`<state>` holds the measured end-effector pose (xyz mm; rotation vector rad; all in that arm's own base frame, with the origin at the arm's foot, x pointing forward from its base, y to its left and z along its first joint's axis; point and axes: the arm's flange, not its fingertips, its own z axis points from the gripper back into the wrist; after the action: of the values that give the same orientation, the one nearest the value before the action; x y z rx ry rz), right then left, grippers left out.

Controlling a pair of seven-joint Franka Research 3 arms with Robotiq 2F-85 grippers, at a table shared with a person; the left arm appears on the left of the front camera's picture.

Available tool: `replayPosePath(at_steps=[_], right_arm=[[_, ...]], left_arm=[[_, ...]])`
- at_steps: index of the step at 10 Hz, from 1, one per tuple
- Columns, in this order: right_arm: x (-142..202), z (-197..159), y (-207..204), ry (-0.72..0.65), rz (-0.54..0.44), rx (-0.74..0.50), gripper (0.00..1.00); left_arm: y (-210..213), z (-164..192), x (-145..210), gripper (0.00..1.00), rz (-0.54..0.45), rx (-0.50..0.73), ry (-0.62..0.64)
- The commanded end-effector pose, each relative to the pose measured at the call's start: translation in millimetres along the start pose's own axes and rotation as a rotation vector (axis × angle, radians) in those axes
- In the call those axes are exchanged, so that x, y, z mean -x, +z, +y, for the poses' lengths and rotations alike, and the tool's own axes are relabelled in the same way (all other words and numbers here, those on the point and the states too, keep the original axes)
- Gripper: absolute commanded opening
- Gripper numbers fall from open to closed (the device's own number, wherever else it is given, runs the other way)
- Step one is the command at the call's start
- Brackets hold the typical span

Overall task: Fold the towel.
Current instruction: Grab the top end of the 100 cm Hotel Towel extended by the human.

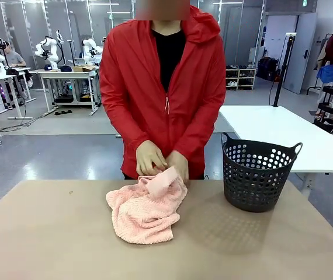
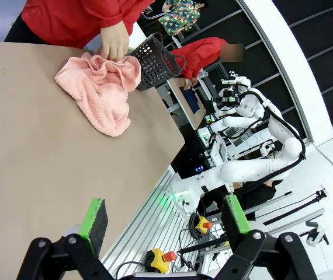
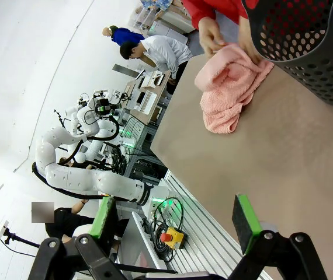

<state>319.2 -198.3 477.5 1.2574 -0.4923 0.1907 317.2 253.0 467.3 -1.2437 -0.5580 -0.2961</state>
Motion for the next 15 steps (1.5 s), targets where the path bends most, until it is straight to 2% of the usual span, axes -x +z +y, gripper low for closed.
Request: replayPosePath(at_steps=[1,15], right_arm=[[-2.0,0.1,0.6,0.013,-0.013,-0.014,1.0],[-2.0,0.1,0.6,0.013,-0.013,-0.014,1.0]], left_arm=[[1.4,0.3,0.6,1.0,-0.004,0.012,-0.008],[1.4,0.3,0.6,1.0,-0.004,0.012,-0.008]])
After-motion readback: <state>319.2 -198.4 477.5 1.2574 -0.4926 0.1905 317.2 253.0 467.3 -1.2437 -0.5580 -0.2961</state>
